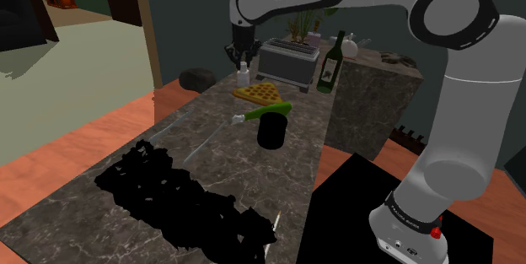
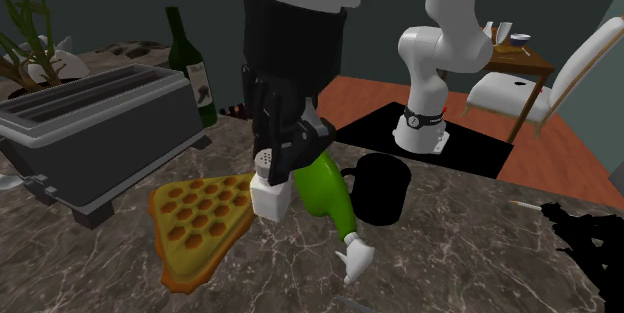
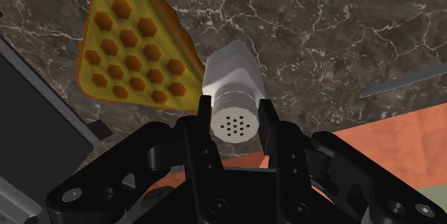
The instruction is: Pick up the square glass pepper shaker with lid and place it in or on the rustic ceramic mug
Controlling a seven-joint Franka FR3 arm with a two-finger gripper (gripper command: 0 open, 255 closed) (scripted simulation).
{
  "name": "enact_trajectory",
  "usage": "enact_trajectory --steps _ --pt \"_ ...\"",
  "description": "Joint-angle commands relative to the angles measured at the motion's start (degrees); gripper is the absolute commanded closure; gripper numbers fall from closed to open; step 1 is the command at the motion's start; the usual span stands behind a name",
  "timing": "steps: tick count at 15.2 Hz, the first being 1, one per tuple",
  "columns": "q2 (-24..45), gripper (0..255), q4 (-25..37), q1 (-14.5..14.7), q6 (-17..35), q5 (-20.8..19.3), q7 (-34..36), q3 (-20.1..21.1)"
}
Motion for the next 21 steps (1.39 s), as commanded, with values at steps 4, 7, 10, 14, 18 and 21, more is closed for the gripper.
enact_trajectory --steps 4,7,10,14,18,21 --pt "0.04 255 4.05 0.19 -3.93 0.30 -0.91 0.10" --pt "0.15 255 6.12 0.33 -5.85 0.39 -1.30 0.14" --pt "-7.37 255 -3.08 -0.11 -4.15 1.76 -0.53 0.71" --pt "-16.68 255 -13.23 -0.13 -3.16 3.81 0.07 1.27" --pt "-25.52 255 -21.65 0.45 -3.40 5.98 0.42 1.63" --pt "-31.96 255 -27.04 1.20 -4.34 7.63 0.65 1.87"
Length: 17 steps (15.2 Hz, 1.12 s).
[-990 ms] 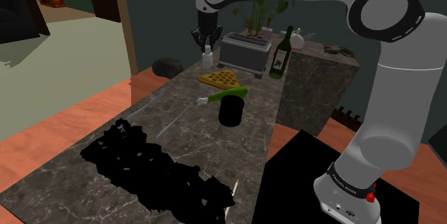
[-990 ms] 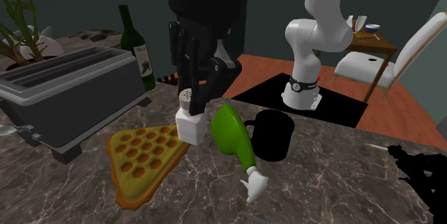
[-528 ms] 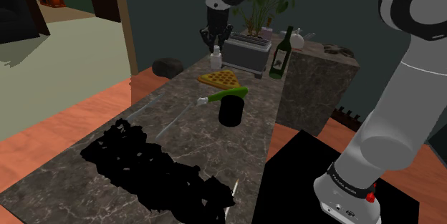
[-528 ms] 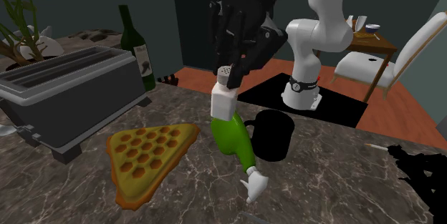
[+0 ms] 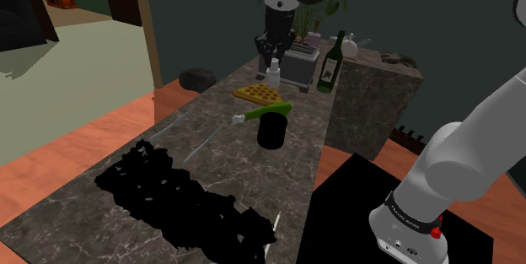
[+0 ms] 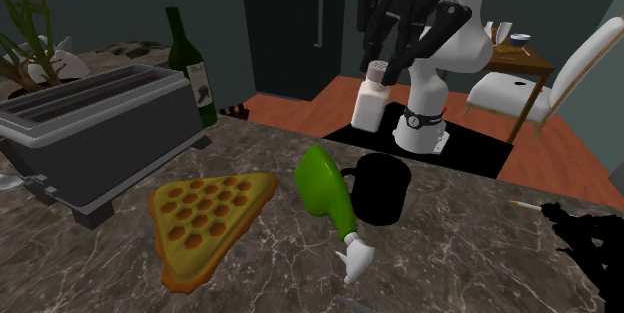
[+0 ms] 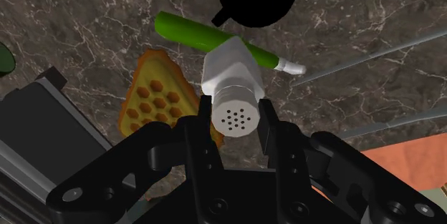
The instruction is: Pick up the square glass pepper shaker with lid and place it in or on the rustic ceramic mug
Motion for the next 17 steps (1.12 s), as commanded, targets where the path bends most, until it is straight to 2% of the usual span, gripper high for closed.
enact_trajectory --steps 1,2,17 --pt "-4.85 255 -3.97 0.51 -0.76 1.22 -0.09 0.00" --pt "-7.85 255 -6.17 0.99 -1.53 1.99 0.04 0.11" --pt "-7.05 255 -16.93 1.10 9.81 1.29 2.32 0.49"
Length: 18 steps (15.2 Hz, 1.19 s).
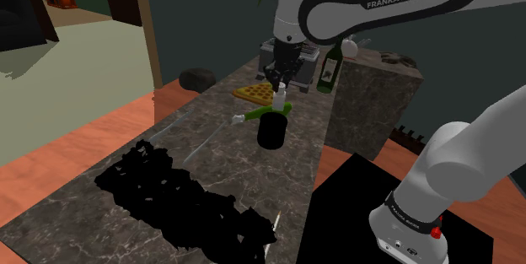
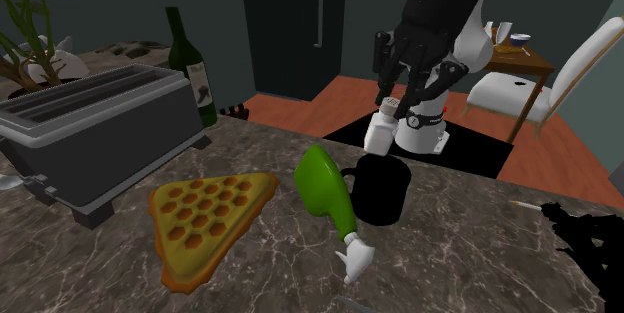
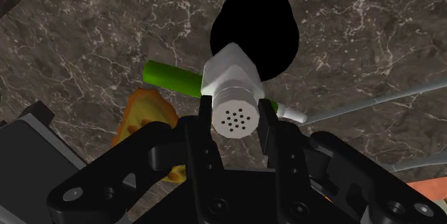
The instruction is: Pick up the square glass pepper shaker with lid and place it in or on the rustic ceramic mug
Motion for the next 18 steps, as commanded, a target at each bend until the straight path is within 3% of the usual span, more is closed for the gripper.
enact_trajectory --steps 1,6,14,15,18 --pt "0.26 255 -1.33 -0.01 1.57 -0.15 0.37 0.09" --pt "1.25 255 -4.29 -0.11 5.41 -0.68 1.35 0.34" --pt "1.34 255 -4.50 -0.11 5.69 -0.73 1.43 0.35" --pt "1.34 0 -4.50 -0.11 5.70 -0.73 1.44 0.36" --pt "1.33 0 -4.50 -0.12 5.69 -0.73 1.42 0.35"
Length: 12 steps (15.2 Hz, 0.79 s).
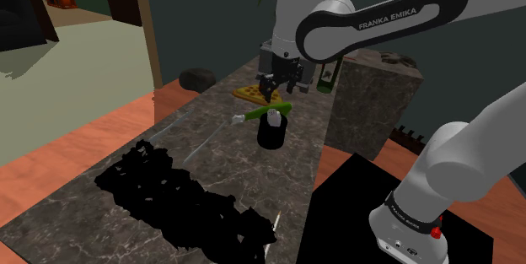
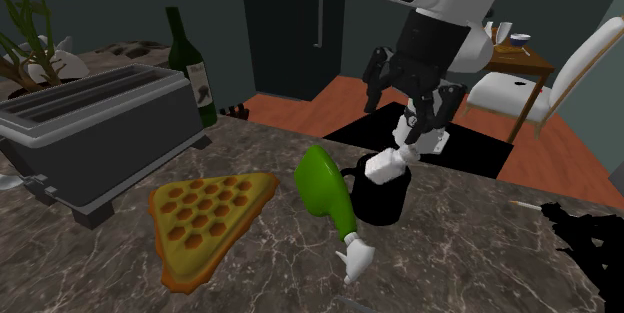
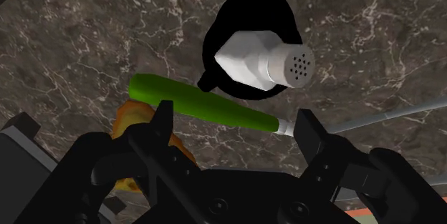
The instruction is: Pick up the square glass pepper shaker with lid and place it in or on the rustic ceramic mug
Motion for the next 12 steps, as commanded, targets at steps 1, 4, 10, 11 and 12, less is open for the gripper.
enact_trajectory --steps 1,4,10,11,12 --pt "0.00 0 0.00 0.00 0.00 0.00 0.00 0.00" --pt "-1.34 0 2.60 0.39 -3.91 0.72 -0.43 0.13" --pt "-2.26 0 5.17 0.67 -7.39 1.22 -0.73 0.28" --pt "-2.26 0 5.17 0.67 -7.39 1.22 -0.73 0.28" --pt "-2.26 0 5.17 0.67 -7.39 1.22 -0.73 0.28"
